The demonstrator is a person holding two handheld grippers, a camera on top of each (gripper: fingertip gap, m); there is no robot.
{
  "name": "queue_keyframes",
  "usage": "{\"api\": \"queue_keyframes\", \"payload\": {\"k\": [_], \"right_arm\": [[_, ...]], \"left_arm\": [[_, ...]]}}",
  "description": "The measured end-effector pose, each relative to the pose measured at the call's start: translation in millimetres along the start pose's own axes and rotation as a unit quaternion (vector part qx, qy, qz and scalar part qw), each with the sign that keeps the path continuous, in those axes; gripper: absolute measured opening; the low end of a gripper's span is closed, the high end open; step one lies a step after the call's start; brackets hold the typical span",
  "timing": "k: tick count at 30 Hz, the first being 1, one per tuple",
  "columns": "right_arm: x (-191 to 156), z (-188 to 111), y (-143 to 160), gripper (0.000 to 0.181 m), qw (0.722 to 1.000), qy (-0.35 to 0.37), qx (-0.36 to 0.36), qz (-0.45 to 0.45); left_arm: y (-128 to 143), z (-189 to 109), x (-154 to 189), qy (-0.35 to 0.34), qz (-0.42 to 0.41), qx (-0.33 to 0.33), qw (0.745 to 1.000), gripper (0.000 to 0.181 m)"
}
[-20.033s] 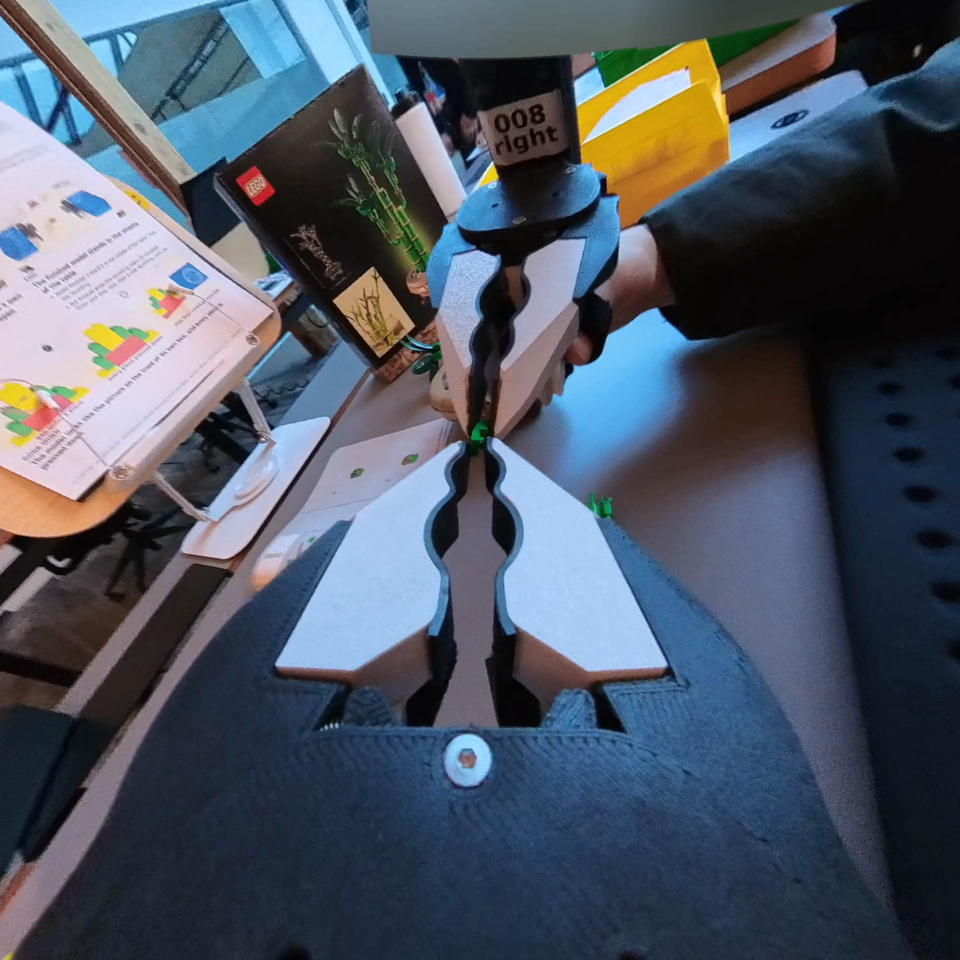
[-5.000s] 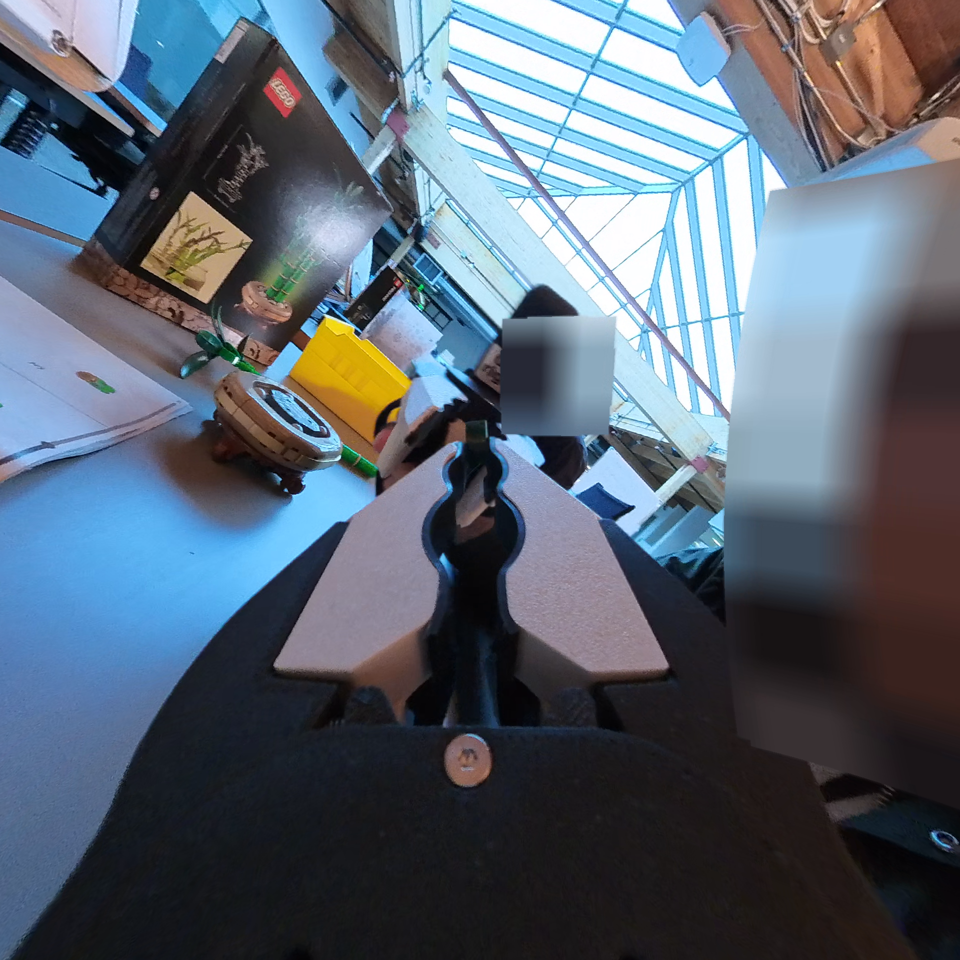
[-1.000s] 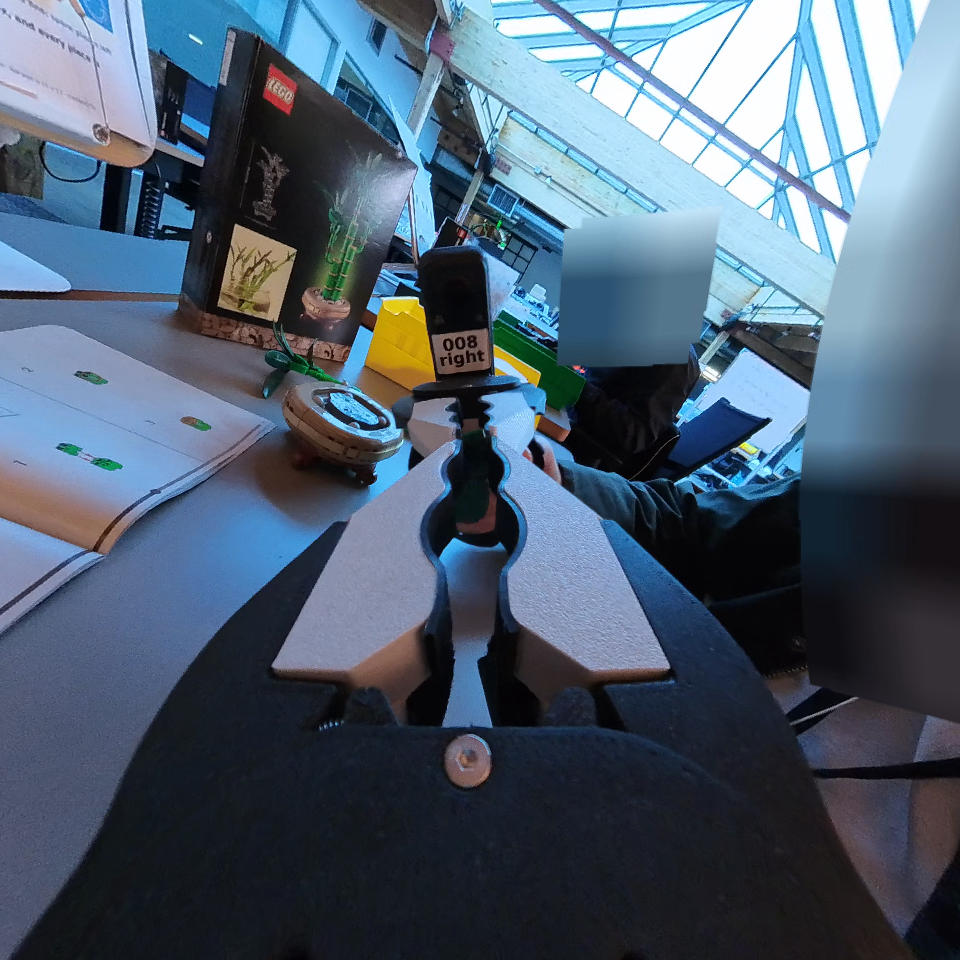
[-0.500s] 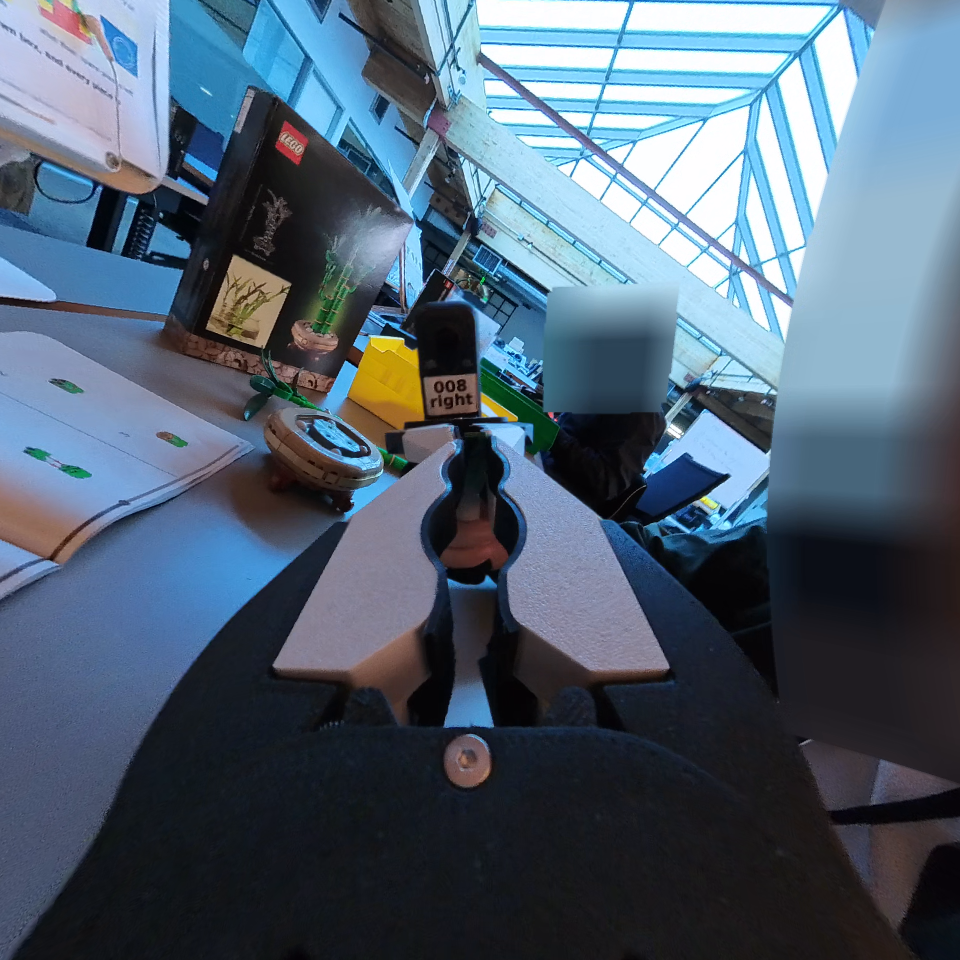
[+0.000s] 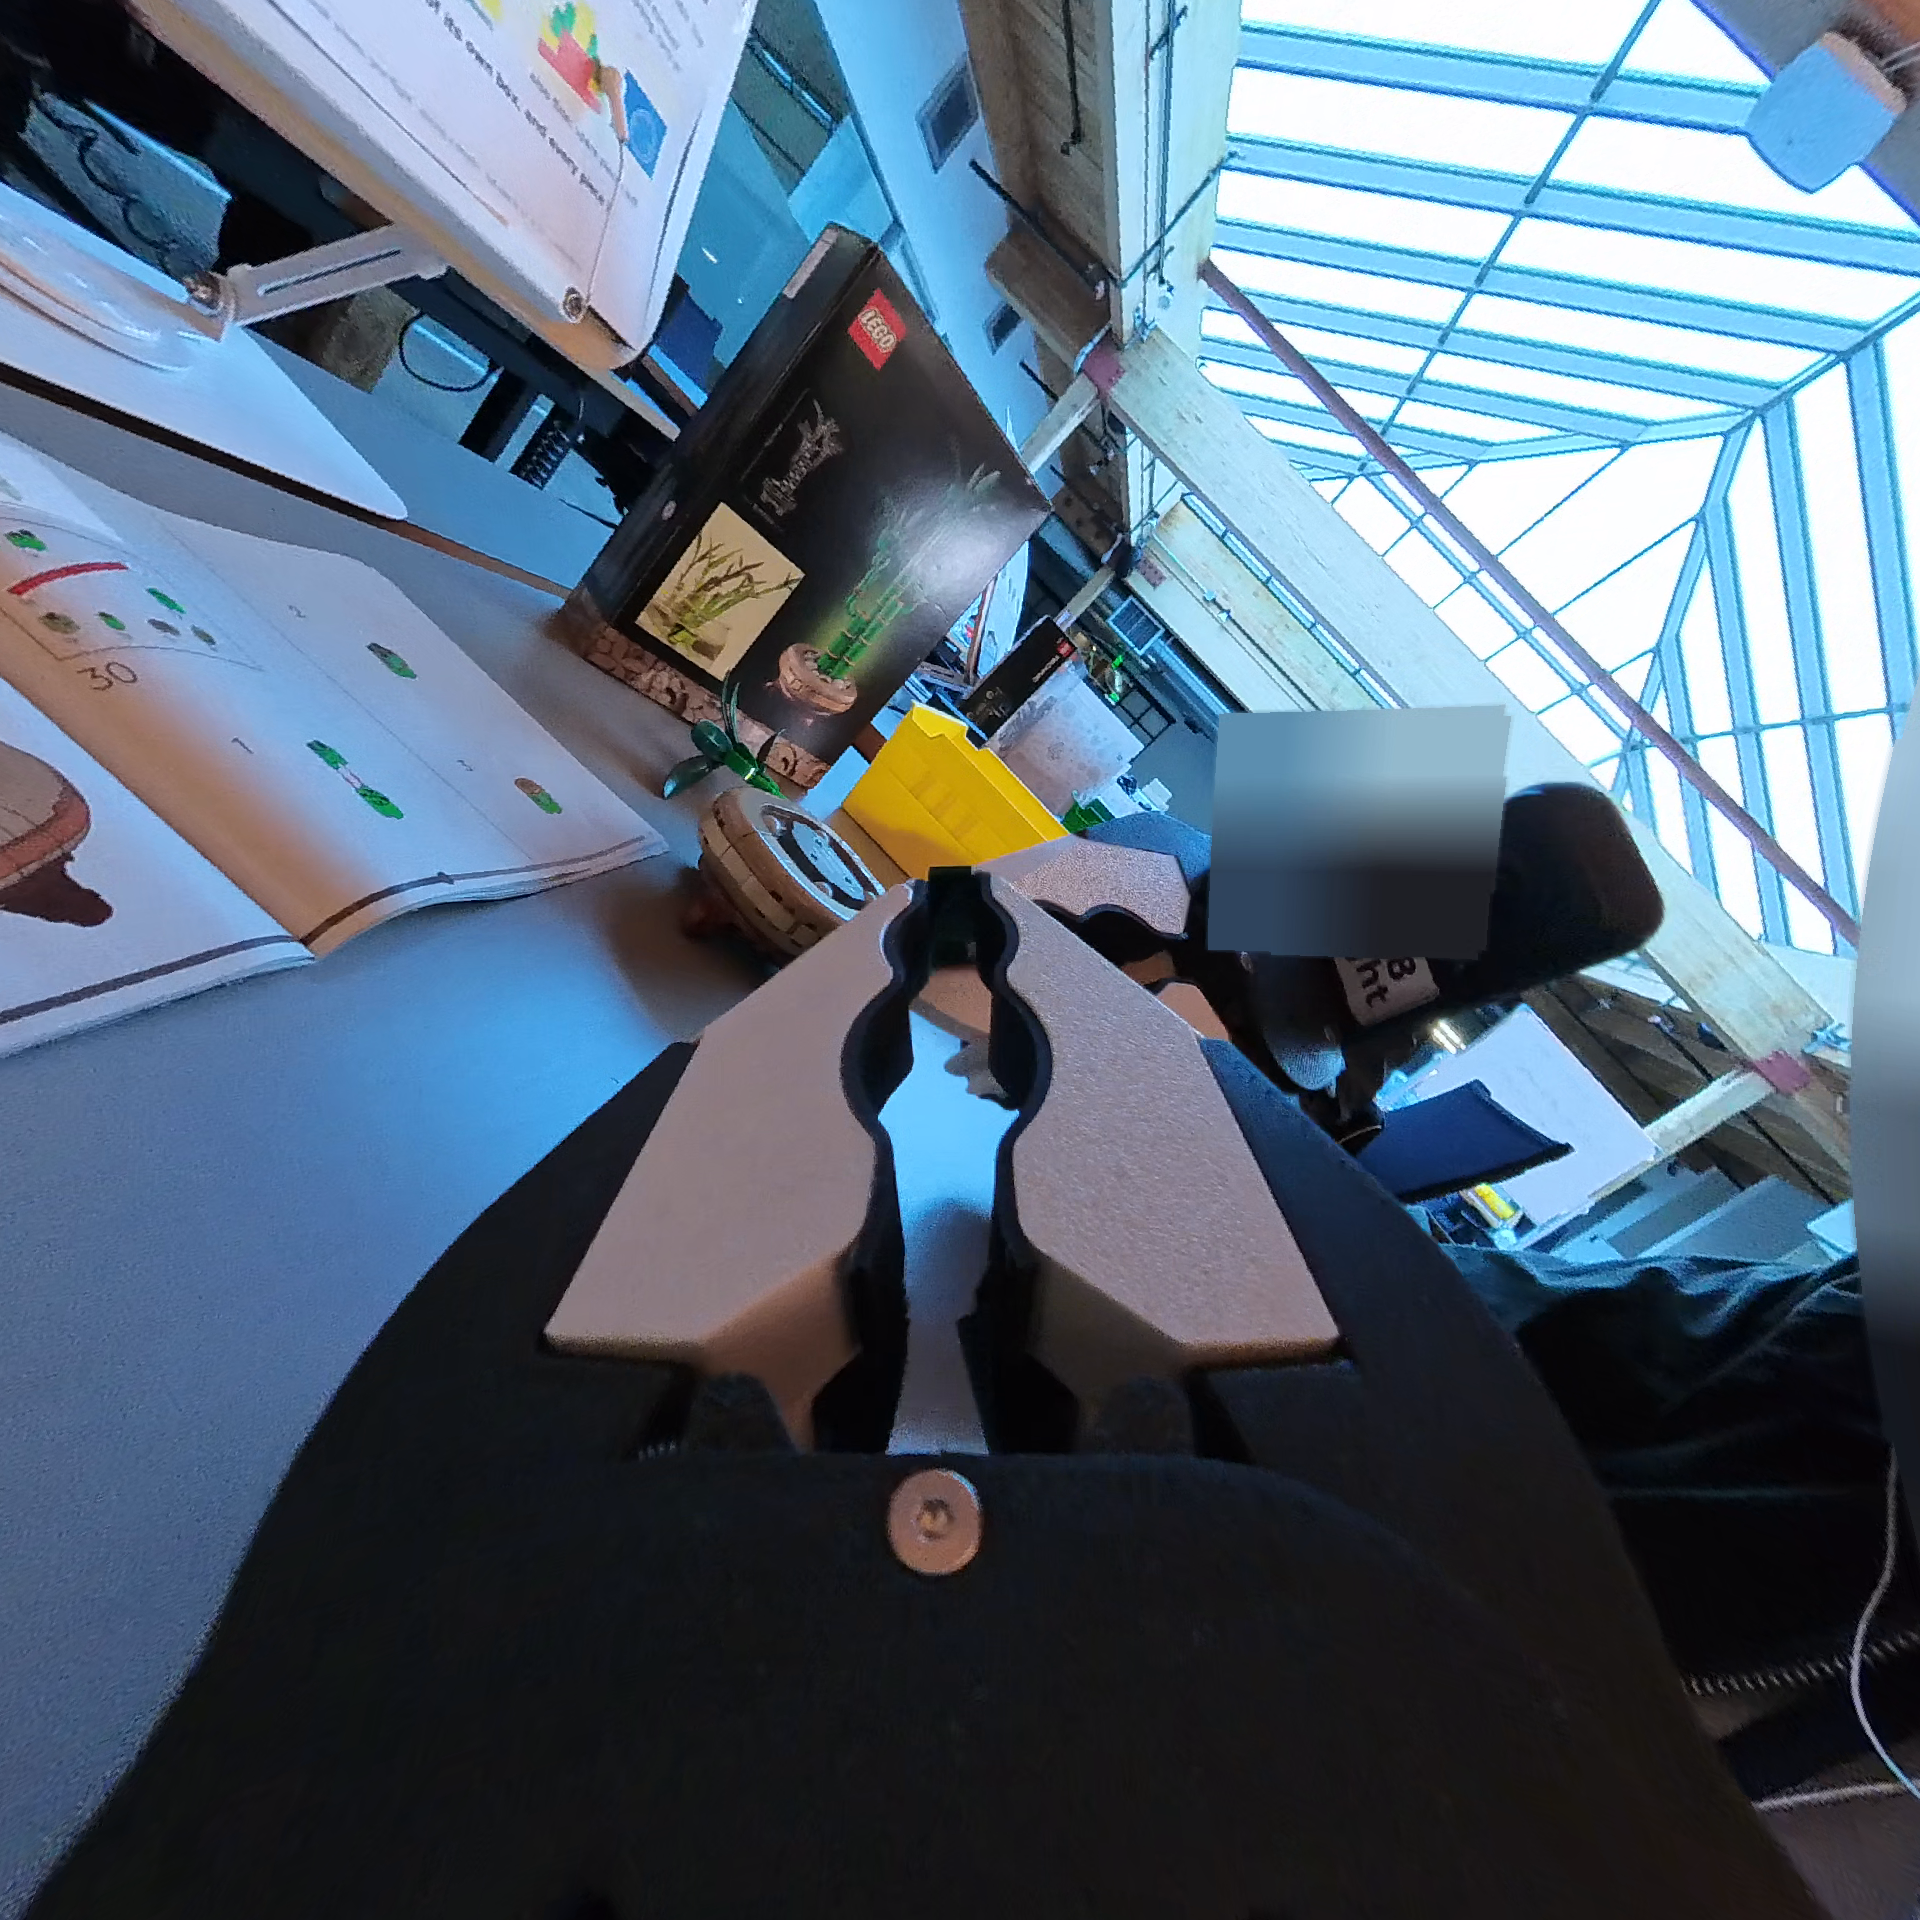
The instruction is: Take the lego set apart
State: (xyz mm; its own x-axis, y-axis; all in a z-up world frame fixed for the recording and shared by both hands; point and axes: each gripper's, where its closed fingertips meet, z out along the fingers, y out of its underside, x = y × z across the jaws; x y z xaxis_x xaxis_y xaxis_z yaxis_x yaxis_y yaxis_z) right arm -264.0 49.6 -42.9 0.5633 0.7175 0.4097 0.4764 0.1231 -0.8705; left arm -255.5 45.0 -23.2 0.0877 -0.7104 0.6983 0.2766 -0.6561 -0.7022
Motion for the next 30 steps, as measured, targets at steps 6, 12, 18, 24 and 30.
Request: {"api": "queue_keyframes", "payload": {"k": [6, 12, 18, 24, 30], "right_arm": [[4, 6, 9, 0.004, 0.999, 0.016, -0.023, 0.016], [4, 7, 9, 0.003, 0.999, 0.016, -0.022, 0.024], [6, 4, 6, 0.002, 0.999, 0.024, -0.026, -0.004], [8, 3, 6, 0.002, 0.999, 0.030, -0.027, 0.004], [9, 4, 8, 0.002, 0.999, 0.028, -0.032, 0.009]], "left_arm": [[2, 1, -12, -0.026, -0.023, 0.010, 0.999, 0.006], [4, 3, -15, -0.036, -0.023, 0.011, 0.999, 0.006], [2, 5, -10, -0.002, -0.056, 0.019, 0.998, 0.006], [4, 7, -8, -0.004, -0.035, 0.016, 0.999, 0.010], [6, 8, -11, -0.023, -0.012, 0.010, 1.000, 0.007]]}}
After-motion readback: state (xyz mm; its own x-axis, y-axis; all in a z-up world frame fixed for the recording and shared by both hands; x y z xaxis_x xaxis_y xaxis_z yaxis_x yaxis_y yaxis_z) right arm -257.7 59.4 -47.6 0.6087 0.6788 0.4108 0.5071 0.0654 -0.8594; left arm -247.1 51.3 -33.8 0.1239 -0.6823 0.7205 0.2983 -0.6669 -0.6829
